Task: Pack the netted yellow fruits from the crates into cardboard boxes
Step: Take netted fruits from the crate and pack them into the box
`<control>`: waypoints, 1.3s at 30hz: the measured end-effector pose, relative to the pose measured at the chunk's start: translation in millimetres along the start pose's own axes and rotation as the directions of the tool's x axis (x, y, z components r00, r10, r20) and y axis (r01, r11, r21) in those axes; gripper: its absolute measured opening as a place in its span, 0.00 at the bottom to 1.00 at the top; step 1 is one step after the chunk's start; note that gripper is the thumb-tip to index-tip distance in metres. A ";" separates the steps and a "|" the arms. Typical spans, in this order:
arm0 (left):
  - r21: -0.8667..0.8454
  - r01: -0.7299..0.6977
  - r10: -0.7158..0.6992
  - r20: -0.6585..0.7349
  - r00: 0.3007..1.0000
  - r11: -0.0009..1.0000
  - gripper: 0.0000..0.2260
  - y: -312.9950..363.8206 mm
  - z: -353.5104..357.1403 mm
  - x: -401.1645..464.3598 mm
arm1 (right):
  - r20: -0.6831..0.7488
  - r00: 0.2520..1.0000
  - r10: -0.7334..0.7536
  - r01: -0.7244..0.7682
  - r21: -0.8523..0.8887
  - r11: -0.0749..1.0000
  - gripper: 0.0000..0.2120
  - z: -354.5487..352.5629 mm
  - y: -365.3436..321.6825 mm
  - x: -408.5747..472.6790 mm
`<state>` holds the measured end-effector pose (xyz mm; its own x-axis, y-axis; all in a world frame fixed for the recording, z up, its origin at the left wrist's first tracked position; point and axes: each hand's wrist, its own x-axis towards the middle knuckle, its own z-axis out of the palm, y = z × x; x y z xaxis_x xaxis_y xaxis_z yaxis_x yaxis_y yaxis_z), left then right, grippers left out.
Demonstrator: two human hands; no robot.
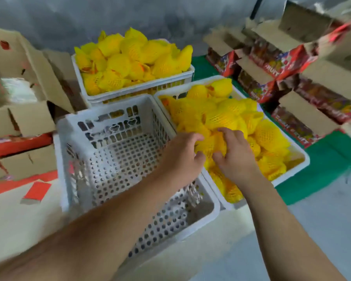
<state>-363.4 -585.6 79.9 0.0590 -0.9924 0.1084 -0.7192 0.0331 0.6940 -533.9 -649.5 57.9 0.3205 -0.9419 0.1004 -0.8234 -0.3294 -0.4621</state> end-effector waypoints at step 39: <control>-0.223 0.153 -0.190 -0.157 0.969 0.963 0.31 3.4 29.6 39.4 | -0.163 0.969 -0.187 0.146 -0.232 0.962 0.37 15.3 19.1 -25.5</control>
<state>-384.0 -628.2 65.4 0.3025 -0.9494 0.0846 -0.5288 -0.0933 0.8436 -550.6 -630.8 33.0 0.3879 -0.8615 0.3276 -0.8535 -0.4699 -0.2252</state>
